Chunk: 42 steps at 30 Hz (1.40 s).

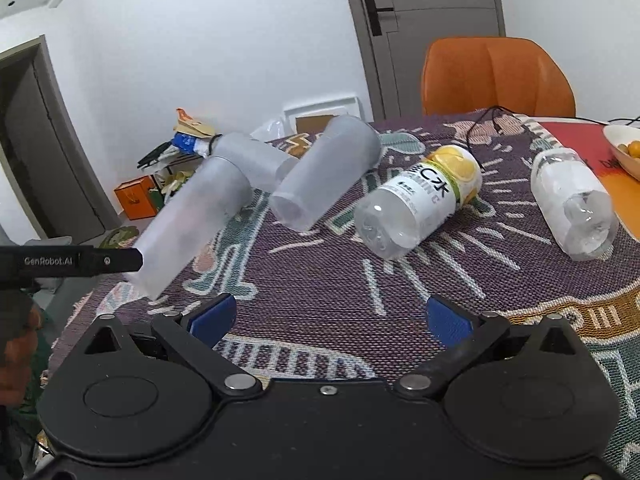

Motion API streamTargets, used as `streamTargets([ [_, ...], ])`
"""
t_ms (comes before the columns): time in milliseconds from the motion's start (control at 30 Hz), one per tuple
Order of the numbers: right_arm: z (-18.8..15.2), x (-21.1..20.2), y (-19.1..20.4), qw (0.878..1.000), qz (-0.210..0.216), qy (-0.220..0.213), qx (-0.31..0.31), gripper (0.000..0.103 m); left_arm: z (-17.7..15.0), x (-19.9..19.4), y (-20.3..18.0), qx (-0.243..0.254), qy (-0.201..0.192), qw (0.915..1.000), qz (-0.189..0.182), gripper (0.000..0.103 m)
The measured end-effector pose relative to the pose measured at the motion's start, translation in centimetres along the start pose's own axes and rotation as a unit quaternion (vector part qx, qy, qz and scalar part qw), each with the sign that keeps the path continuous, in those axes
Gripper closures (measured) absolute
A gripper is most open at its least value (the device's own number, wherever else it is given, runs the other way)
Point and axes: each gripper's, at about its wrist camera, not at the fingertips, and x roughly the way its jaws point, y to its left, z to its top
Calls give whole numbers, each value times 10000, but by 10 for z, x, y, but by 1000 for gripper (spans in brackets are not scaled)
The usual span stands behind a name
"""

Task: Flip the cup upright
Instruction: 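Close the left tool fingers around the body of the lying cup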

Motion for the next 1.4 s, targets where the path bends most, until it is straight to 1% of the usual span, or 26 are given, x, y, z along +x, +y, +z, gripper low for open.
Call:
streamTargets([
  [167, 1, 8, -6, 9998, -156, 67, 69, 0, 13, 20, 2, 72, 101, 9999, -117, 7],
  [300, 2, 12, -10, 9997, -238, 38, 75, 0, 26, 36, -1, 287, 258, 9989, -252, 7],
  [400, 3, 17, -16, 9994, -276, 82, 180, 0, 32, 47, -2, 371, 356, 9983, -273, 8],
  [600, 2, 26, -27, 9984, -421, 147, 356, 0, 37, 72, 0, 303, 592, 9975, -247, 8],
  [667, 1, 28, -31, 9979, -469, 171, 415, 0, 39, 78, 1, 240, 684, 9969, -307, 13],
  [767, -2, 31, -36, 9971, -533, 227, 491, 0, 41, 86, 1, 248, 811, 9960, -294, 18],
  [900, -6, 30, -40, 9963, -595, 265, 563, 0, 46, 92, -1, 353, 877, 9950, -310, 19],
  [933, -6, 29, -40, 9961, -606, 270, 580, 0, 47, 94, -2, 372, 917, 9946, -307, 21],
  [967, -6, 27, -40, 9961, -605, 257, 589, 0, 47, 96, -3, 381, 958, 9942, -295, 26],
  [1000, -6, 25, -40, 9963, -596, 231, 581, 0, 47, 97, -4, 392, 996, 9939, -283, 30],
  [1033, -6, 23, -40, 9964, -602, 207, 564, 0, 47, 98, -5, 408, 1049, 9932, -293, 38],
  [1067, -6, 20, -40, 9964, -615, 185, 551, 0, 46, 100, -5, 412, 1114, 9924, -326, 40],
  [1167, -7, 12, -41, 9964, -595, 132, 597, 0, 42, 96, -9, 431, 1141, 9920, -327, 40],
  [1233, -9, 8, -43, 9963, -571, 96, 636, 0, 40, 89, -12, 427, 1130, 9918, -408, 40],
  [1400, -14, 0, -45, 9963, -513, 37, 691, 0, 31, 67, -18, 403, 1007, 9930, -477, 40],
])
